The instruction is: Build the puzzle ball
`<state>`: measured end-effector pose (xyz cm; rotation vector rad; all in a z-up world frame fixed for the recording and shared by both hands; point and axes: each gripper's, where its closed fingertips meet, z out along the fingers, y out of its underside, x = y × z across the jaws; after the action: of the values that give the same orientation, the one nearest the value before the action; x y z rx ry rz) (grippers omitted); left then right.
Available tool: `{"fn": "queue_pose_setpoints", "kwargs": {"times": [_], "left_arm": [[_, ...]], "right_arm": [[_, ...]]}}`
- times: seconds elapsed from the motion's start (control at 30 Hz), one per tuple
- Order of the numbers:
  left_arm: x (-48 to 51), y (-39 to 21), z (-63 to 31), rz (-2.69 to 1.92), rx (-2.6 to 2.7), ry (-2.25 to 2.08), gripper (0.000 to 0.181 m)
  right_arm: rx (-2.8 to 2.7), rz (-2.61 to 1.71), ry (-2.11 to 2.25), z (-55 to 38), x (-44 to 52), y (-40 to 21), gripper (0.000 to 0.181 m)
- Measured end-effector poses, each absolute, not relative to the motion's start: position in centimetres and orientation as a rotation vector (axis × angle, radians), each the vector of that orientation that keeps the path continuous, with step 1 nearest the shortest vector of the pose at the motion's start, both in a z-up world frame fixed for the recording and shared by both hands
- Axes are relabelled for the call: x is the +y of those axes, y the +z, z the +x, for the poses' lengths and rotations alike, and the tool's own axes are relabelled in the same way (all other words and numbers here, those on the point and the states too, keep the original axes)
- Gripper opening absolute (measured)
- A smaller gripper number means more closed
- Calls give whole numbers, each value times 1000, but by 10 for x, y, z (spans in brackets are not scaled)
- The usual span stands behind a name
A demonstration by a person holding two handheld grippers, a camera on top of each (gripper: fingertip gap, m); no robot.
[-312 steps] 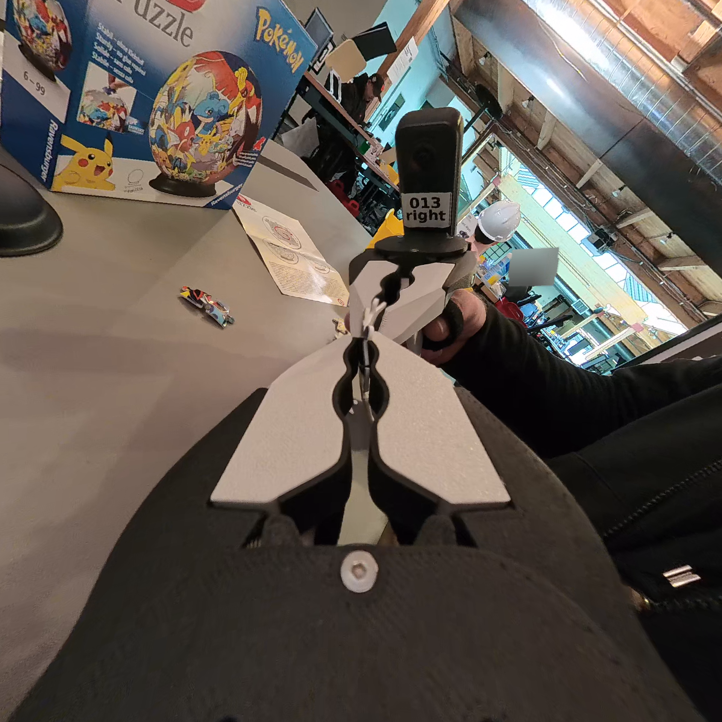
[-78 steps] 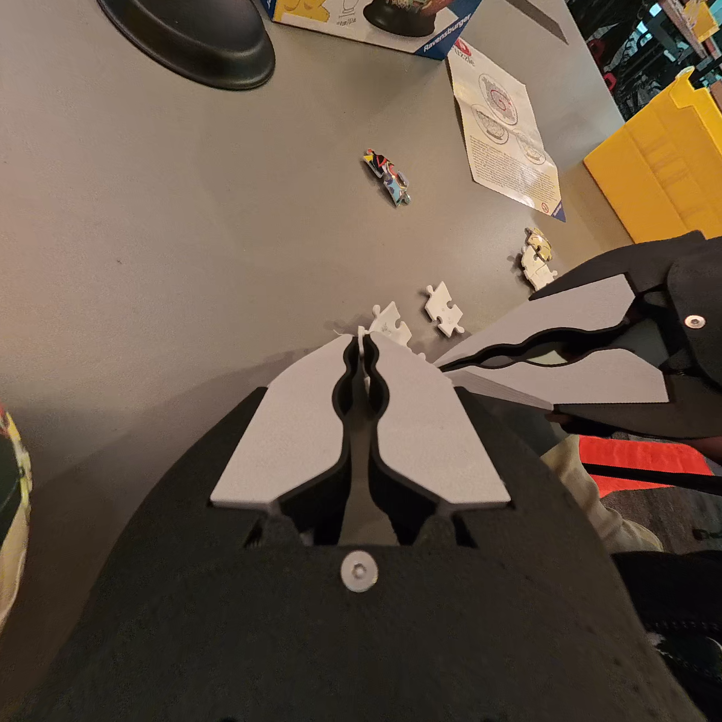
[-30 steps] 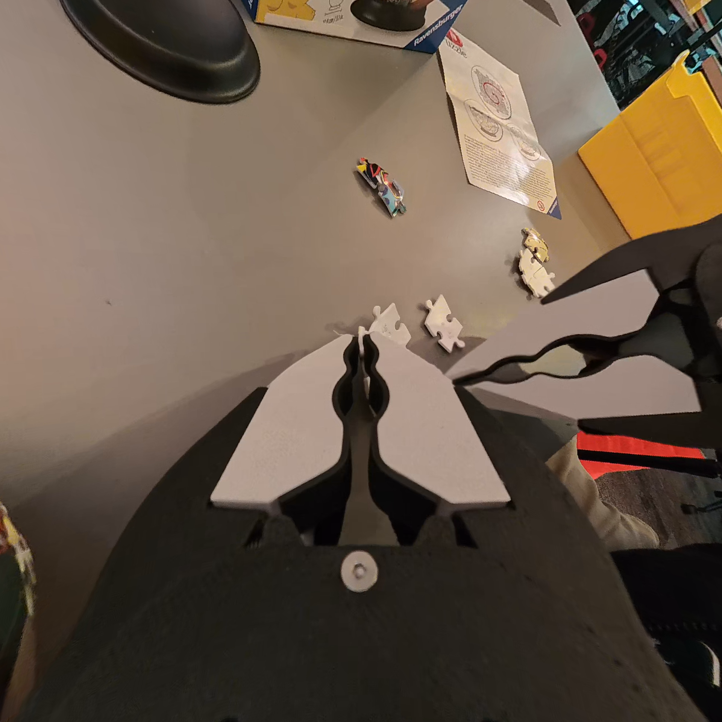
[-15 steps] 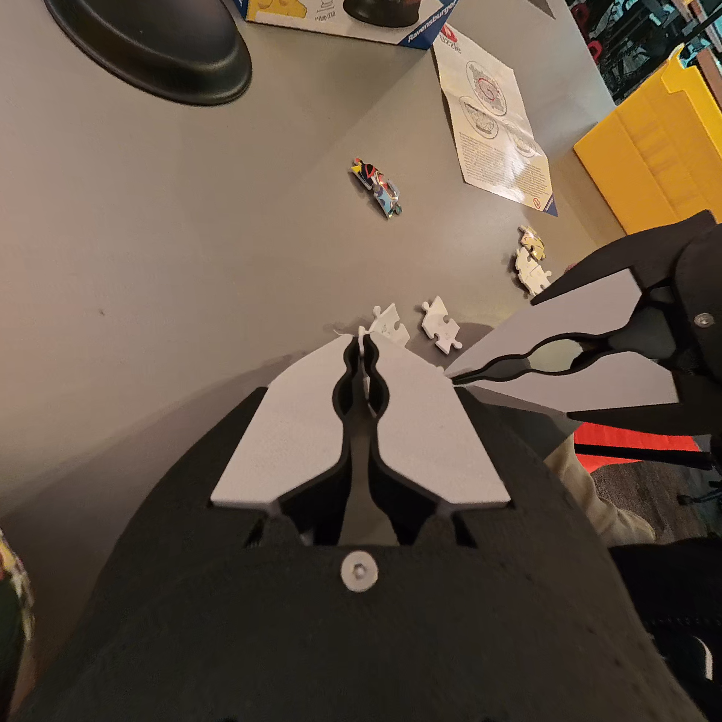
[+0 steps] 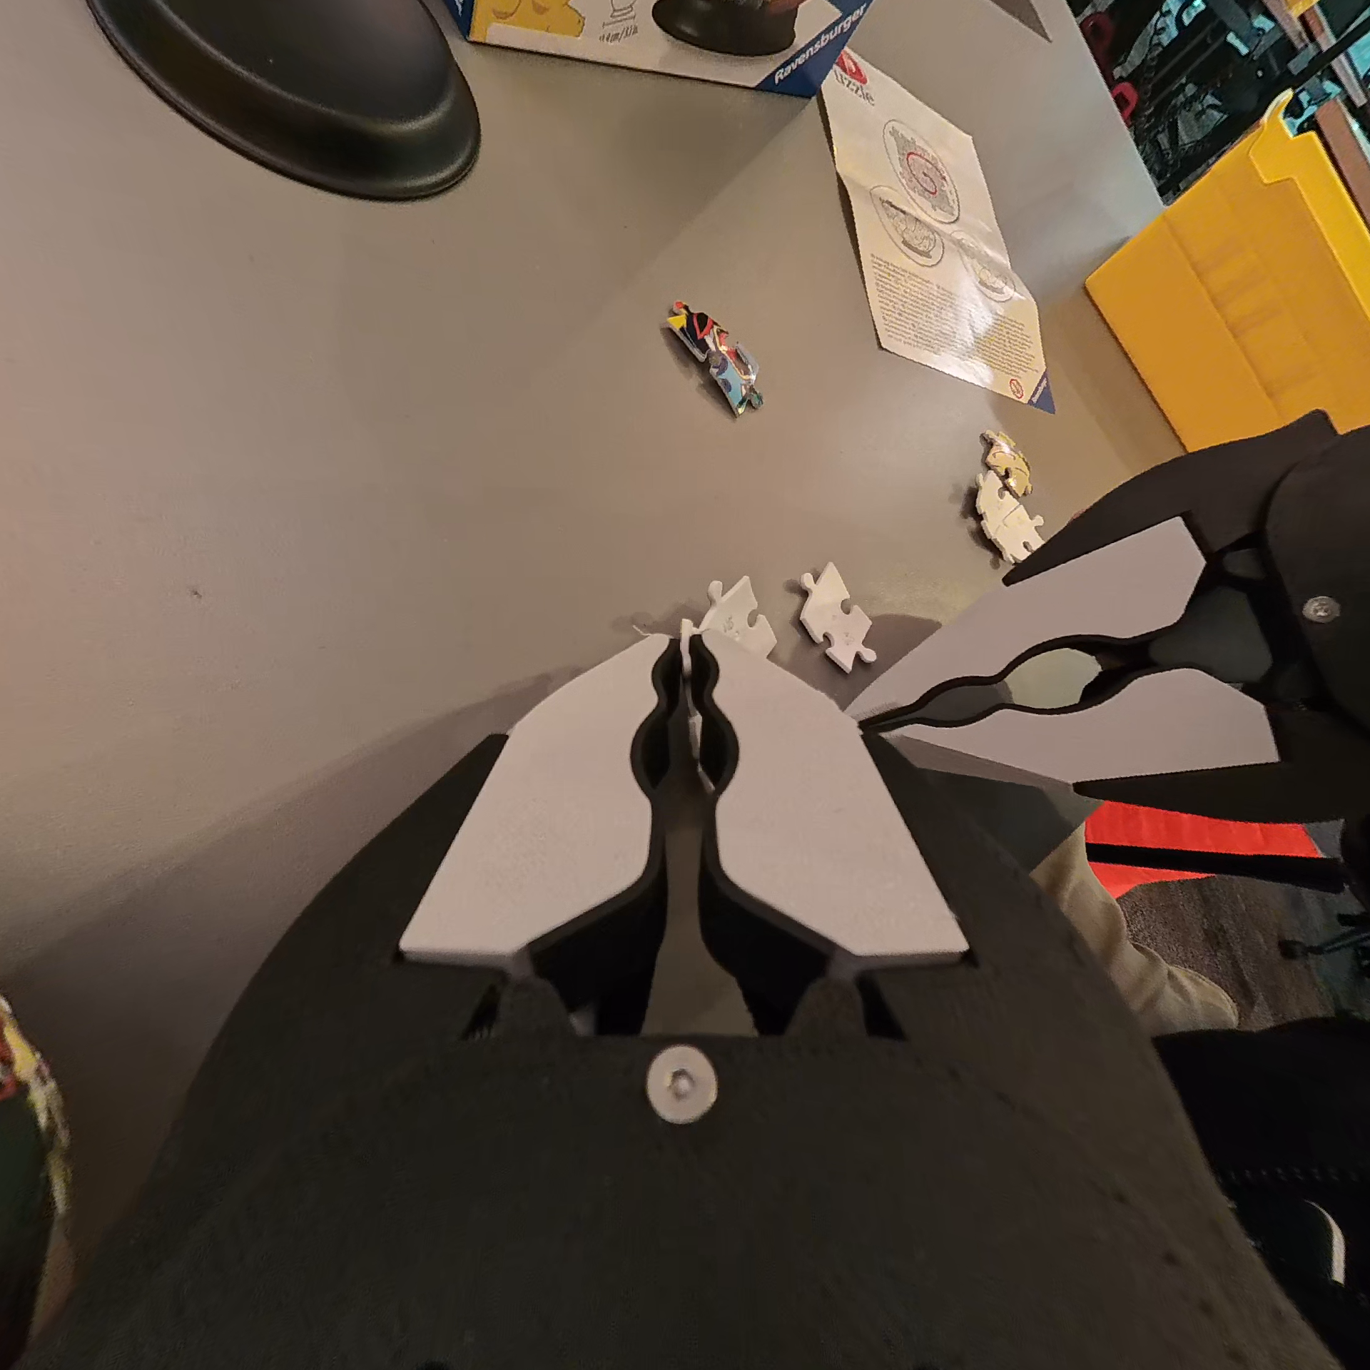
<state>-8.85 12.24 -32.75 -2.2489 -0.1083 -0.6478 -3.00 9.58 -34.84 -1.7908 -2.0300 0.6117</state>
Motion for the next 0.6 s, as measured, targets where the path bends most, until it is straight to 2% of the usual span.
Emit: {"fn": "queue_pose_setpoints", "kwargs": {"times": [0.6], "left_arm": [[119, -326, -89, -2243, -116, -658, 2]], "right_arm": [[-2013, -1786, 615, -33, 96, -349, 0]]}}
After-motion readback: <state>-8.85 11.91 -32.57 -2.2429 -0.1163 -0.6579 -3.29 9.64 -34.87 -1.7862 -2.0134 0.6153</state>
